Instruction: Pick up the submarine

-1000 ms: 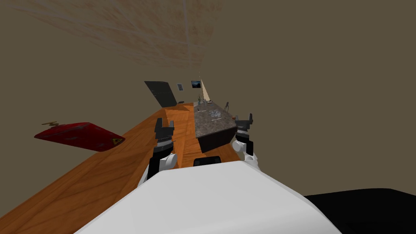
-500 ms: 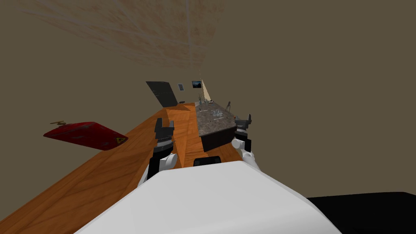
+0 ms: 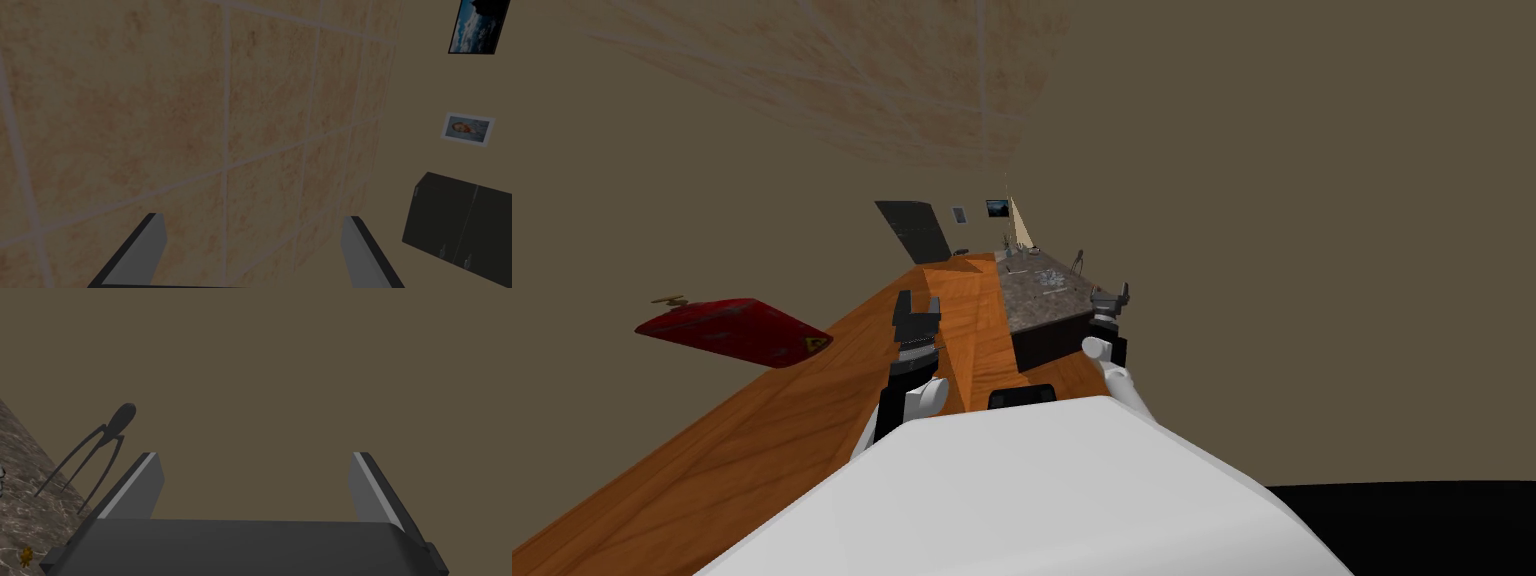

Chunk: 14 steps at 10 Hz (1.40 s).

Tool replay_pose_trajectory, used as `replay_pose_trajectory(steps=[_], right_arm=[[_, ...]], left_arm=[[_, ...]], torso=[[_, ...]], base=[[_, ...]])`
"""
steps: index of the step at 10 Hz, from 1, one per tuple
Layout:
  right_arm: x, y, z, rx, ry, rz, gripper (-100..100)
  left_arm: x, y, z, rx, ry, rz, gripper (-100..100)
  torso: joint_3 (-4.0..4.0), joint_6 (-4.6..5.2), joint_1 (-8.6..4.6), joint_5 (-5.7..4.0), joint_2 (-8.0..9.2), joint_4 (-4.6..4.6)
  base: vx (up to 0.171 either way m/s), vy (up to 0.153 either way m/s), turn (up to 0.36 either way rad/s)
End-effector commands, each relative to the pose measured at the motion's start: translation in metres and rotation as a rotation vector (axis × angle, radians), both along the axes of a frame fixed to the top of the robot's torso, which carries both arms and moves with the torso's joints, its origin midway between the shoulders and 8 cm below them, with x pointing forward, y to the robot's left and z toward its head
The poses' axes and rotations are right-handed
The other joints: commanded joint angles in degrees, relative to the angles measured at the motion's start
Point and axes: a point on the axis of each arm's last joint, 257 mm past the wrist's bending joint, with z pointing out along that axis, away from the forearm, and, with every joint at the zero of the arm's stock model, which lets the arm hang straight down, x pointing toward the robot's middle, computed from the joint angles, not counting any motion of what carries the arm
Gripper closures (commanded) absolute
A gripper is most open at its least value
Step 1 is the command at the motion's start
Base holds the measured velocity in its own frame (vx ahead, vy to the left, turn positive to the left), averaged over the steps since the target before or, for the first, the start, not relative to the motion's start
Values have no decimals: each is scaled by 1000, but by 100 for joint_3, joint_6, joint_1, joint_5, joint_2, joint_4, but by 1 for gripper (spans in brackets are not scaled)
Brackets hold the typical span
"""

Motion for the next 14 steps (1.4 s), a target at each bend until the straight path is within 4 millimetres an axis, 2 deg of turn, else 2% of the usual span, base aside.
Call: replay_pose_trajectory(steps=[1,2,3,5,6,7,9,10,12,13,14], right_arm=[[4,-10,-12,43,12,-6,-100],[4,-13,-15,72,11,-4,-100],[14,-20,-20,88,18,-17,-100],[15,-28,-31,149,26,-15,-100],[25,-34,-32,166,24,-26,-100],[26,-39,-44,197,40,-30,-100],[26,-44,-50,239,40,-27,-100],[36,-51,-55,266,43,-40,-100],[36,-57,-68,319,54,-41,-100],[47,-64,-74,338,63,-58,-100],[47,-67,-81,368,69,-59,-100]], left_arm=[[0,0,0,0,0,0,0],[0,0,0,0,0,0,0],[0,0,0,0,0,0,0],[0,0,0,0,0,0,0],[0,0,0,0,0,0,0],[0,0,0,0,0,0,0],[0,0,0,0,0,0,0],[0,0,0,0,0,0,0],[0,0,0,0,0,0,0],[0,0,0,0,0,0,0],[0,0,0,0,0,0,0]], torso=[[0,0,0,0,0,0],[3,2,1,2,5,1],[3,3,-18,-2,4,1],[3,2,0,2,5,1],[3,3,-17,-1,4,1],[1,1,-5,0,1,0],[0,3,-17,-1,0,0],[-1,4,-34,-5,-3,0],[0,3,0,2,-1,0],[0,4,-18,-1,-1,0],[0,1,-3,0,0,0]], base=[[-32,120,6],[-20,54,-9],[-17,104,27],[-25,87,-1],[-20,104,23],[-19,115,13],[-5,37,-3],[-10,104,33],[-12,91,-1],[-18,111,34],[-7,114,9]])
